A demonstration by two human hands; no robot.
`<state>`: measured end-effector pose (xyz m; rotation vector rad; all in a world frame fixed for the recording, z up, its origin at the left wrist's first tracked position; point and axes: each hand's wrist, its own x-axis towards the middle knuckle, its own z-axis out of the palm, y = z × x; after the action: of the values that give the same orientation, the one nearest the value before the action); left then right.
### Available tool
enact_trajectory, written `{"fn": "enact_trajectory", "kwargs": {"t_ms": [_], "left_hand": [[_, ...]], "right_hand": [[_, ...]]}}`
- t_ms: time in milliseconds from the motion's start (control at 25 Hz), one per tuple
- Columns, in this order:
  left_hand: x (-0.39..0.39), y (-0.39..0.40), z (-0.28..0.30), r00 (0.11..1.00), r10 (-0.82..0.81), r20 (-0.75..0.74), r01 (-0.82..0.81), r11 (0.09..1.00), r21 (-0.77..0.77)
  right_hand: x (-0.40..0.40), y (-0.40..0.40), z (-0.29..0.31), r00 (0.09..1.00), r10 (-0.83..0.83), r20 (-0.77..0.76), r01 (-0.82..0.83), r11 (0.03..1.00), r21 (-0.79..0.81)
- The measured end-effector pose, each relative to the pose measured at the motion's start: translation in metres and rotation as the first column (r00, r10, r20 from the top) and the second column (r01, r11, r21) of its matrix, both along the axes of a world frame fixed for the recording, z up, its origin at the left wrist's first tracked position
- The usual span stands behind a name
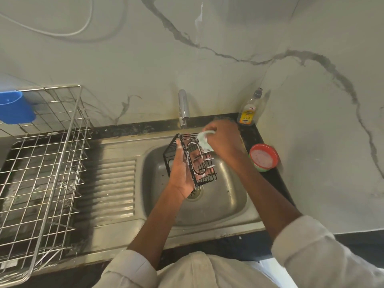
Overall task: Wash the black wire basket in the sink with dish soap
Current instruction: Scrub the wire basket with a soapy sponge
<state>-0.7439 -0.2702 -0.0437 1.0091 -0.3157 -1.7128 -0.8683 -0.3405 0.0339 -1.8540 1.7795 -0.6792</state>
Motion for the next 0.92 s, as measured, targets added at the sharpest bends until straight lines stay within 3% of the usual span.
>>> {"fn": "enact_trajectory", "kwargs": {"t_ms": [120, 320, 400, 480, 600, 720, 880, 920], "left_hand": [[0.007, -0.003, 0.003, 1.000, 0.001, -0.026, -0.002, 1.000, -0.021], [0.012, 0.001, -0.009, 0.999, -0.002, -0.032, 0.002, 1.000, -0.011], [0.008, 0.004, -0.004, 0.999, -0.009, -0.036, 0.009, 1.000, -0.008], [0.003, 0.005, 0.000, 1.000, -0.018, -0.022, 0.018, 1.000, 0.006], [0.005, 0.004, 0.000, 1.000, -0.007, -0.021, 0.008, 1.000, 0.022], [0.007, 0.002, -0.004, 0.999, -0.037, 0.003, 0.037, 0.999, 0.003], [0.001, 0.002, -0.005, 0.999, -0.031, 0.007, 0.031, 1.000, 0.004], [0.001, 0.002, -0.005, 1.000, -0.030, 0.005, 0.030, 0.999, 0.012]], "right_hand": [[0.017, 0.006, 0.000, 0.995, -0.064, 0.071, 0.075, 0.984, -0.162], [-0.005, 0.045, -0.001, 0.982, 0.191, -0.014, -0.188, 0.977, 0.099], [-0.006, 0.039, 0.001, 0.993, 0.116, 0.006, -0.116, 0.988, 0.100], [0.004, 0.032, 0.000, 0.999, -0.031, 0.032, 0.031, 1.000, 0.003], [0.012, 0.031, 0.001, 0.993, 0.030, 0.115, -0.031, 1.000, 0.001], [0.011, 0.027, 0.001, 0.995, 0.014, -0.096, -0.017, 0.999, -0.035], [0.021, 0.035, 0.001, 0.972, 0.102, 0.213, -0.101, 0.995, -0.018], [0.022, 0.035, 0.001, 0.971, 0.081, 0.225, -0.078, 0.997, -0.021]]}}
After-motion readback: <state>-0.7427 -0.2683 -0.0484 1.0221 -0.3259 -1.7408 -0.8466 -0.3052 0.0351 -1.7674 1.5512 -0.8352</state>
